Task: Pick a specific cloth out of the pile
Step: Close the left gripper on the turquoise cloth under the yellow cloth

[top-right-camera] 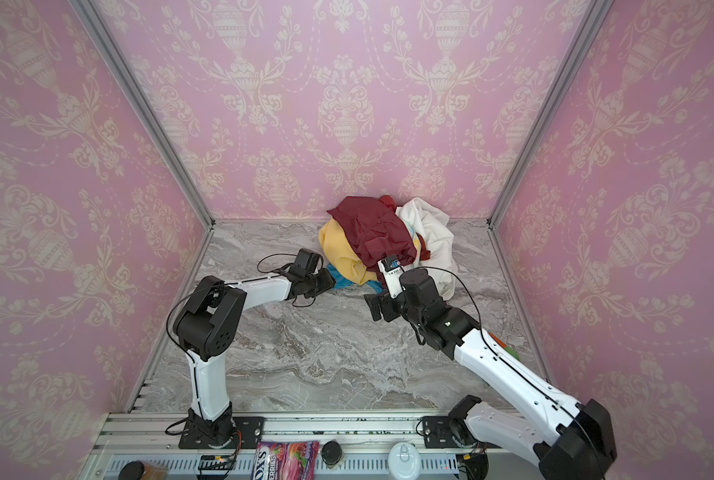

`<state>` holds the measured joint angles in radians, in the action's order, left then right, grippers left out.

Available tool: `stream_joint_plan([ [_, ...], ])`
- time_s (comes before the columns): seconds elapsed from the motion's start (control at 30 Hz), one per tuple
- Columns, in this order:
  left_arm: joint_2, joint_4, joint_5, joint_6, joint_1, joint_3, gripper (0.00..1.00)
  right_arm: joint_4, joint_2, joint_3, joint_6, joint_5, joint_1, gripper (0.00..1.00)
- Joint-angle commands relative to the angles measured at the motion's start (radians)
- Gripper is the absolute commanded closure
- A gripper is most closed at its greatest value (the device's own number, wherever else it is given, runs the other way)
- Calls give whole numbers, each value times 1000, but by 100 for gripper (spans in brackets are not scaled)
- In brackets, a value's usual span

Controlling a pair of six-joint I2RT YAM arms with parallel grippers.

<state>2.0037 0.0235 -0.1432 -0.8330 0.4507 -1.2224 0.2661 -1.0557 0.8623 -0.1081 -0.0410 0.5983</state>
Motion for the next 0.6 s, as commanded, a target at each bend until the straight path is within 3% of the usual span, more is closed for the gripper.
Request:
stream_joint_plan([
  [0.0,39,39,34,-5,9,-23,53,22,30,24,-8,-8,5,2],
  [0.27,91,103,66,16,19,-78,57,26,37,21,-13,-17,7,2],
  [0.57,151,216,85,20,23,-149,84,35,46,32,-15,-16,6,2],
])
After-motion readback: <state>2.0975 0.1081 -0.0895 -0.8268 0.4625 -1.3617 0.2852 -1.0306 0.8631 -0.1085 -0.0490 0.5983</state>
